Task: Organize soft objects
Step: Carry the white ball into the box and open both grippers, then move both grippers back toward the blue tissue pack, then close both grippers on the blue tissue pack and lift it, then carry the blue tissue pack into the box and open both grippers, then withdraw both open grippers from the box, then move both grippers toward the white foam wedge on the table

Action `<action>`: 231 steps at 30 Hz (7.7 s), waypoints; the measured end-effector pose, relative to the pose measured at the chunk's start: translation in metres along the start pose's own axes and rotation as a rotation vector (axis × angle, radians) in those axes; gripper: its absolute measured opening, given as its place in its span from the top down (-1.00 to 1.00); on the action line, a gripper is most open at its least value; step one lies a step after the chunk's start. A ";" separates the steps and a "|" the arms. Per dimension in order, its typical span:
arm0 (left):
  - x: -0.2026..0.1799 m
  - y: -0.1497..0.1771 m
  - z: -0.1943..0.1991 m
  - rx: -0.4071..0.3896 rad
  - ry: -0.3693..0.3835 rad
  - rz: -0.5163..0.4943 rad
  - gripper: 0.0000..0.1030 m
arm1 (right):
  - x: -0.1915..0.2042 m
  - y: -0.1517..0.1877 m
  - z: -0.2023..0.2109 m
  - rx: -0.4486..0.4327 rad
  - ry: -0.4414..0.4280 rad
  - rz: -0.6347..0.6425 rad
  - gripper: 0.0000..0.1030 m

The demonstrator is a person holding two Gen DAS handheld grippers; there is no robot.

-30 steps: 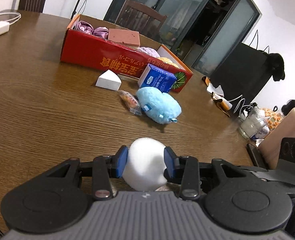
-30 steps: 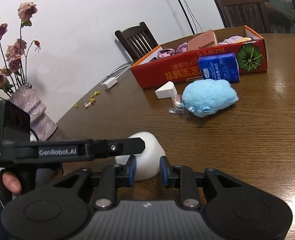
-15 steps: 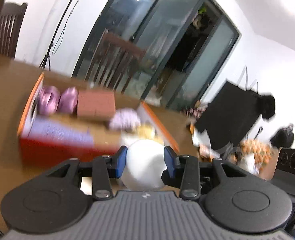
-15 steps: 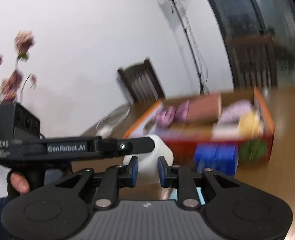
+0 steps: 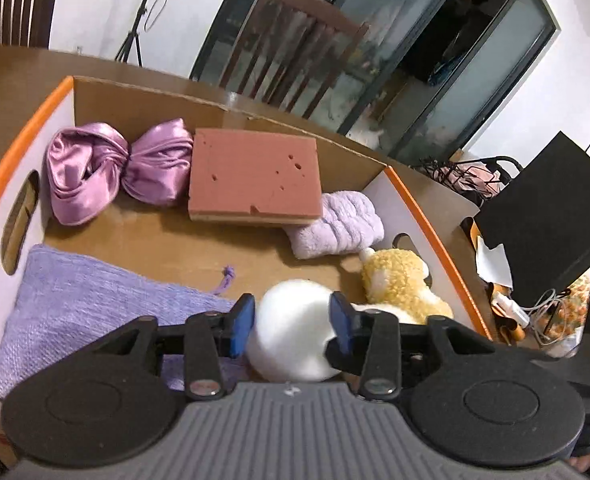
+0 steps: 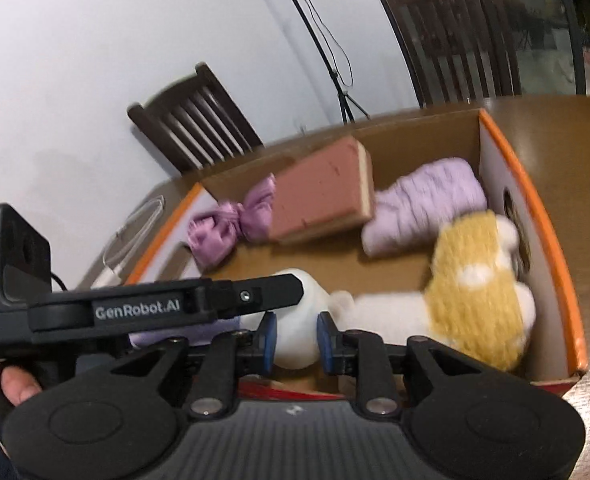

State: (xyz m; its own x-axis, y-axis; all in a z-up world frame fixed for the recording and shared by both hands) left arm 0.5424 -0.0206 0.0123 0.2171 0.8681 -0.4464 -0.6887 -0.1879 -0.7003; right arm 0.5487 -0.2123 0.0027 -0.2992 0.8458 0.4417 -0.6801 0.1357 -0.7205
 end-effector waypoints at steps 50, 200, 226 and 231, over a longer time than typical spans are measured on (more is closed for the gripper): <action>-0.069 0.142 0.179 -0.279 -0.038 -0.248 -0.41 | 0.018 0.128 0.188 -0.305 0.129 0.148 -0.08; -0.074 0.230 0.336 -0.508 -0.253 -0.359 -1.00 | 0.091 0.191 0.321 -0.502 0.116 0.378 -0.75; -0.031 0.219 0.282 -0.412 -0.264 -0.292 -1.00 | 0.102 0.215 0.230 -0.278 0.004 0.348 -0.15; -0.015 0.176 0.238 -0.386 -0.255 -0.297 -0.98 | 0.111 0.185 0.144 -0.190 -0.014 0.340 -0.09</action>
State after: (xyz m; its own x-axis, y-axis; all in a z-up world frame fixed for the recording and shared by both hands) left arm 0.2531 0.0428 0.0286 0.1554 0.9844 -0.0828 -0.3088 -0.0312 -0.9506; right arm 0.2928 -0.1674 -0.0046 -0.4961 0.8521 0.1670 -0.4046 -0.0567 -0.9127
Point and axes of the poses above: each gripper's, at about its wrist camera, not at the fingertips, and z roughly against the way its jaws point, x to its left, y to its underside, the point moved 2 cm from there along -z, roughly the way its jaws point, and after that the axes turned 6 degrees about -x, right-handed, at the moved point
